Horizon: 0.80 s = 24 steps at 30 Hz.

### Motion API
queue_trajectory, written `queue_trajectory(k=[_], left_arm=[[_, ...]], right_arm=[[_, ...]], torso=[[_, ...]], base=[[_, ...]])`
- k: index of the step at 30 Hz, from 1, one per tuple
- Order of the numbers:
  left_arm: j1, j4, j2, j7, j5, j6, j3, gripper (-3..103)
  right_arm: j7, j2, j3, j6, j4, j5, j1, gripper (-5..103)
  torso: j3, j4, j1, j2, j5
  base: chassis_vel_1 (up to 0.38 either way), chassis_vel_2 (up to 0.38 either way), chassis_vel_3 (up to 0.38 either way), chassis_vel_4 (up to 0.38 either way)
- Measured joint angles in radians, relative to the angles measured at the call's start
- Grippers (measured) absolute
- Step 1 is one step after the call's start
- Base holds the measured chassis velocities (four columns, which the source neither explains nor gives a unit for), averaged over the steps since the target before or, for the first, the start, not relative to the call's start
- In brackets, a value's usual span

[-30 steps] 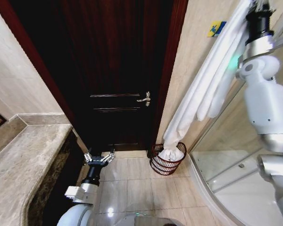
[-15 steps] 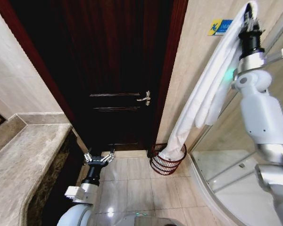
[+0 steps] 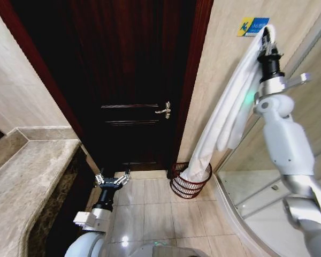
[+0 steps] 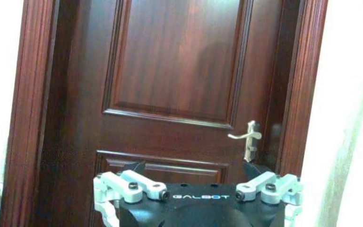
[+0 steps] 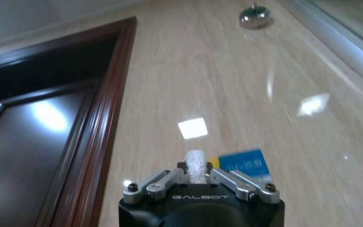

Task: Discard the used towel into the hamper.

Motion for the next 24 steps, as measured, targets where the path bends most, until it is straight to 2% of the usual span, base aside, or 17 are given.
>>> queue_trajectory(k=[10,24], left_arm=[[0.000,0.000,0.000,0.000,0.000,0.000,0.000,100],[0.000,0.000,0.000,0.000,0.000,0.000,0.000,100]], right_arm=[[-0.002,0.033,0.060,0.009,0.041,-0.033,-0.142,5],[-0.009,0.075,0.063,0.021,0.069,-0.064,-0.233,5]], torso=[[0.001,0.0000,0.001,0.003,-0.0003],[0.003,0.0000,0.002,0.005,-0.0004]], base=[[0.000,0.000,0.000,0.000],[0.000,0.000,0.000,0.000]])
